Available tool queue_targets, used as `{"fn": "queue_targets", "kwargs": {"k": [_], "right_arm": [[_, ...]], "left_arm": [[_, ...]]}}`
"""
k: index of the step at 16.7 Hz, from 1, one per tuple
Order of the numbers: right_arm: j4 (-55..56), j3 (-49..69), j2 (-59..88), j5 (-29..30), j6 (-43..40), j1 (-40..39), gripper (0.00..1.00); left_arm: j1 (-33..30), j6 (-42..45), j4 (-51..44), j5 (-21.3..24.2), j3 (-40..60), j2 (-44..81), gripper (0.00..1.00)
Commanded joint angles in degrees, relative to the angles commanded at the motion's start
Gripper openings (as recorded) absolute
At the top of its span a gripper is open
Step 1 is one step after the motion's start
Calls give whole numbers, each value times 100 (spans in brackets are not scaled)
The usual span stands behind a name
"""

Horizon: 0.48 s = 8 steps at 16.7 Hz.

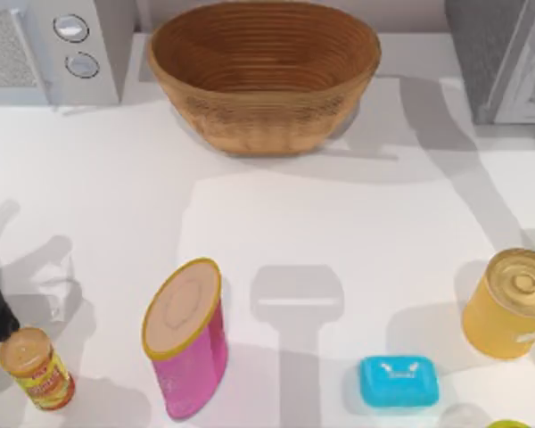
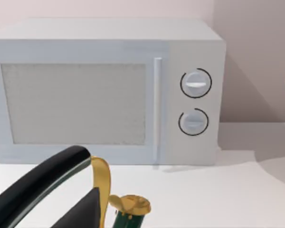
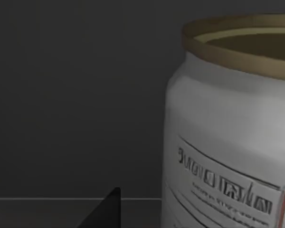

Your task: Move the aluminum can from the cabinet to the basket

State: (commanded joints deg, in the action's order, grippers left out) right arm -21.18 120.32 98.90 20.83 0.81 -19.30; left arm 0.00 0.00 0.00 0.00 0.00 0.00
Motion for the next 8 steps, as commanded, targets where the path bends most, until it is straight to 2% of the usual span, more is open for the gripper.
{"fn": "queue_targets", "kwargs": {"k": [8], "right_arm": [[0,0,0,0,0,0,10]], "left_arm": [[0,0,0,0,0,0,100]]}}
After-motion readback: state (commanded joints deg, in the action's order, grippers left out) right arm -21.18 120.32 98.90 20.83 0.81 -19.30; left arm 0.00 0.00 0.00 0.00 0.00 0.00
